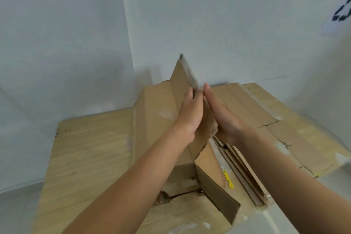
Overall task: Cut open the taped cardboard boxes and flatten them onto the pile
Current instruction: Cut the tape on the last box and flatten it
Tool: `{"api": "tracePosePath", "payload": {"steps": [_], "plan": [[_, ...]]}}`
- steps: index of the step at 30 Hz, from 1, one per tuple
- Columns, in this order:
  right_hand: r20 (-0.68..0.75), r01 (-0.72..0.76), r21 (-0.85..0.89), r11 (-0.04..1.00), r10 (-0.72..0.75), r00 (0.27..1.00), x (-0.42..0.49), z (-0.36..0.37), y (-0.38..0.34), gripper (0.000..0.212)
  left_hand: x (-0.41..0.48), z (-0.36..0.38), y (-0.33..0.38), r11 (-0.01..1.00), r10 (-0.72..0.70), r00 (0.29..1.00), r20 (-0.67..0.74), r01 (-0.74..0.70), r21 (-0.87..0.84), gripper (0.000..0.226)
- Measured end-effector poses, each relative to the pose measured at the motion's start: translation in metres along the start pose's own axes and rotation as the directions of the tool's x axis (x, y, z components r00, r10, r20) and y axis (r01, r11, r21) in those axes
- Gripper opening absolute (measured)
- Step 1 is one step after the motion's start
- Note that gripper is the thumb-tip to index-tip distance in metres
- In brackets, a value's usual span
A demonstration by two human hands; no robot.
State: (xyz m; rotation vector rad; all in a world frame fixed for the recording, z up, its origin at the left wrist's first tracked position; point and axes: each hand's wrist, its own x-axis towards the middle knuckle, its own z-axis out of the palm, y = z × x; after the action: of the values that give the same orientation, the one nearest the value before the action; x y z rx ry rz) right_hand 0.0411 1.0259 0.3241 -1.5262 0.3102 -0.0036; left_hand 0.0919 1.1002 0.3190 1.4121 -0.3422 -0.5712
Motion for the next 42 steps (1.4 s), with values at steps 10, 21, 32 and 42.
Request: {"api": "tracePosePath", "payload": {"steps": [10,21,32,42], "plan": [[-0.028,0.057,-0.367,0.929,-0.073,0.997,0.007,-0.048,-0.008,0.04,0.012,-0.037,-0.046,0.834,0.154,0.979,0.135,-0.202,0.514,0.048],[-0.212,-0.173,-0.899,0.402,-0.053,0.976,0.014,-0.074,0.022,0.054,0.023,-0.047,-0.077,0.079,0.019,0.96,0.28,-0.281,0.956,0.062],[-0.415,-0.374,-0.883,0.285,-0.1,0.904,0.007,-0.049,0.063,0.076,0.027,-0.067,-0.083,0.7,0.378,0.926,0.012,-0.294,0.651,0.037],[-0.393,-0.373,-0.919,0.131,-0.199,0.898,0.012,-0.041,0.053,0.075,0.017,-0.134,-0.108,0.917,-0.307,0.94,-0.149,0.334,0.219,0.093]]}}
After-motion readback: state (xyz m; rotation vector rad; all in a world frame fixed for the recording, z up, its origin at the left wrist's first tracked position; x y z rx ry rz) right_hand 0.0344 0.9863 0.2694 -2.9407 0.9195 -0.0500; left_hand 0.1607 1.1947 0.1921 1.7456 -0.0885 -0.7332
